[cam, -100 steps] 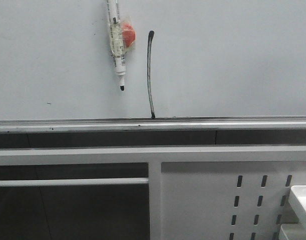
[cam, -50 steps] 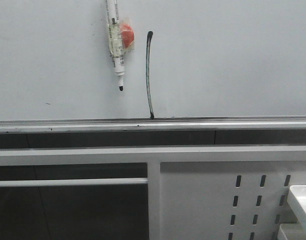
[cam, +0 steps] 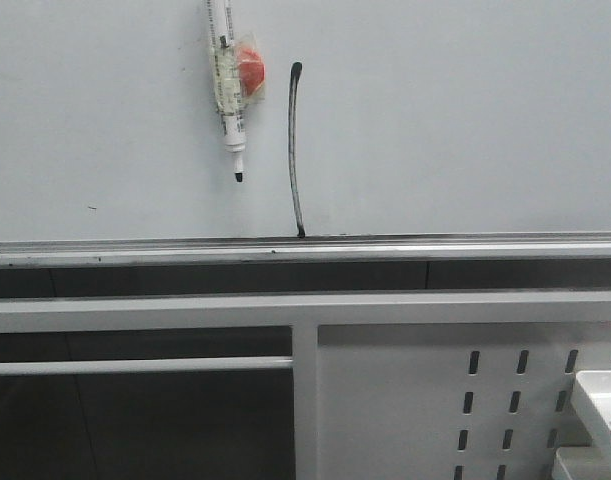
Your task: Write number 1 on whiteboard
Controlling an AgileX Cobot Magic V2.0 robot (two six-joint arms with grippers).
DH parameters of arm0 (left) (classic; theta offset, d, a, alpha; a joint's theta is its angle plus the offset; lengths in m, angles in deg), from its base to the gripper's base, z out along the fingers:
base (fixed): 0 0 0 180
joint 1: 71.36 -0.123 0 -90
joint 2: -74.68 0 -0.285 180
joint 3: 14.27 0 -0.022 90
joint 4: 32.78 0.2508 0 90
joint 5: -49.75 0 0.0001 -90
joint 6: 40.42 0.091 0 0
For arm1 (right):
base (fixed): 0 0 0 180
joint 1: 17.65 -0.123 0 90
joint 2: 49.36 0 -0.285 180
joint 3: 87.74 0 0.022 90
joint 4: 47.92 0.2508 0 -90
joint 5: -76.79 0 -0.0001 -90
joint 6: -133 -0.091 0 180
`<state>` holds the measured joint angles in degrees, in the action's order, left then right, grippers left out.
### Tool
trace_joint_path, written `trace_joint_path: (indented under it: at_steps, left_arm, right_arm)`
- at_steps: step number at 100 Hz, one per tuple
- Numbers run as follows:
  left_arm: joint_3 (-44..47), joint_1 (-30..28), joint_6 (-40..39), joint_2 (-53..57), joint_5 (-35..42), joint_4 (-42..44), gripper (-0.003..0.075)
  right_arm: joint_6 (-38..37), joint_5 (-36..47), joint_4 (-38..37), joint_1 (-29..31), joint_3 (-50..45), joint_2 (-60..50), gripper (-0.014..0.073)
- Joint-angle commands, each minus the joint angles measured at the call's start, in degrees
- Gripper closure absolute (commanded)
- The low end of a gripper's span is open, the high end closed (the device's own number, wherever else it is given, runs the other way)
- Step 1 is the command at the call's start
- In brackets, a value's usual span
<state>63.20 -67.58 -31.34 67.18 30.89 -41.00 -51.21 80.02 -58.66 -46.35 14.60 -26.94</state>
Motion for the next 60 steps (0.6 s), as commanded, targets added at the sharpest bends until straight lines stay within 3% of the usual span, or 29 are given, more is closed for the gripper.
trace_joint_path:
  at_steps: [1, 48, 60]
  left_arm:
    - [1.93, -0.16, -0.79, 1.17, 3.61, -0.23, 0.0740]
    - [1.93, -0.16, -0.79, 1.17, 3.61, -0.23, 0.0740]
    - [1.93, -0.16, -0.79, 1.17, 3.61, -0.23, 0.0740]
  right_arm:
    - [-1.43, 3.59, -2.15, 3.17, -0.42, -0.60, 0.0645]
    - [-1.43, -21.17, -2.00, 4.11, -0.77, -14.21, 0.0645]
    - [-1.43, -21.24, -2.00, 4.11, -0.77, -16.38, 0.0645]
